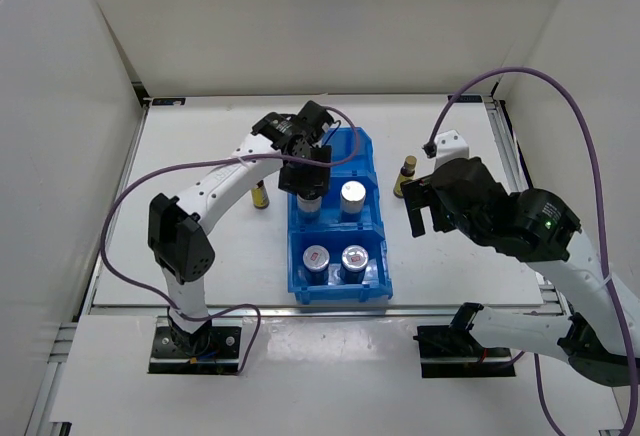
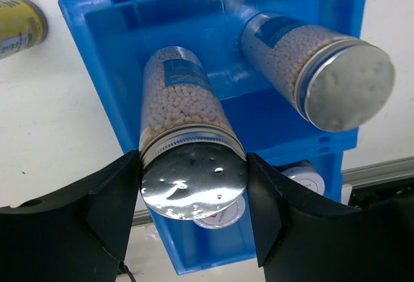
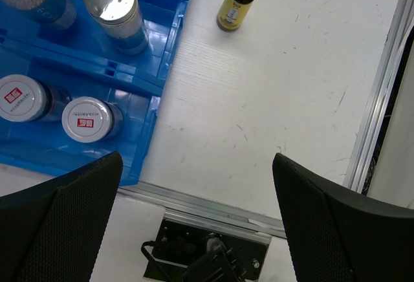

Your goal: Organize the condiment bottles

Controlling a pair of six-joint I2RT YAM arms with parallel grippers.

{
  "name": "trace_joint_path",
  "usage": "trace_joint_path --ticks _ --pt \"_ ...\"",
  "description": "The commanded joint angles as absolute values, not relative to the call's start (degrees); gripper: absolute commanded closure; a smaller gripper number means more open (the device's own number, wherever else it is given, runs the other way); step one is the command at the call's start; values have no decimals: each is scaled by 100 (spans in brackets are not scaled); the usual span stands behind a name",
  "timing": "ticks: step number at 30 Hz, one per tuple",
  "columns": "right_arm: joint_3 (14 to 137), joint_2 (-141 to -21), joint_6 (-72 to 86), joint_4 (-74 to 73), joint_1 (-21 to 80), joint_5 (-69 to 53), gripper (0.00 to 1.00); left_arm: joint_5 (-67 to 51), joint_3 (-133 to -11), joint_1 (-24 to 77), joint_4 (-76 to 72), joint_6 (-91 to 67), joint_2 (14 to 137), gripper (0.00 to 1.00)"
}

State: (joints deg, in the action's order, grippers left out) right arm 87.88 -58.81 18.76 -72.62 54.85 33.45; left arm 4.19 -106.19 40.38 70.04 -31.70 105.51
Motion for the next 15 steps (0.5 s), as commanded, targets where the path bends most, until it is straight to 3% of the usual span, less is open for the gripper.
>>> trace_joint_path --ticks 1,8,11,13,14,15 --pt "8859 -5792 2021 -7339 5476 3516 0 360 -10626 4069 6619 -3103 10493 89" --pt "8807 -5792 2136 -7453 5476 3577 0 360 -10143 4069 6152 -3103 10564 79" --pt "8754 -5739 2188 -7453 5476 3577 0 413 -10143 4069 6073 -3103 10617 68" --pt "8693 -5739 2188 -7453 5476 3638 0 413 -10090 4069 6073 -3103 10617 45" --pt "8692 -5739 2188 -7453 5476 3639 0 413 -10090 4069 6073 -3103 10617 27" --pt "8692 -5739 2188 -7453 5476 3639 0 413 -10090 4069 6073 -3103 10617 0"
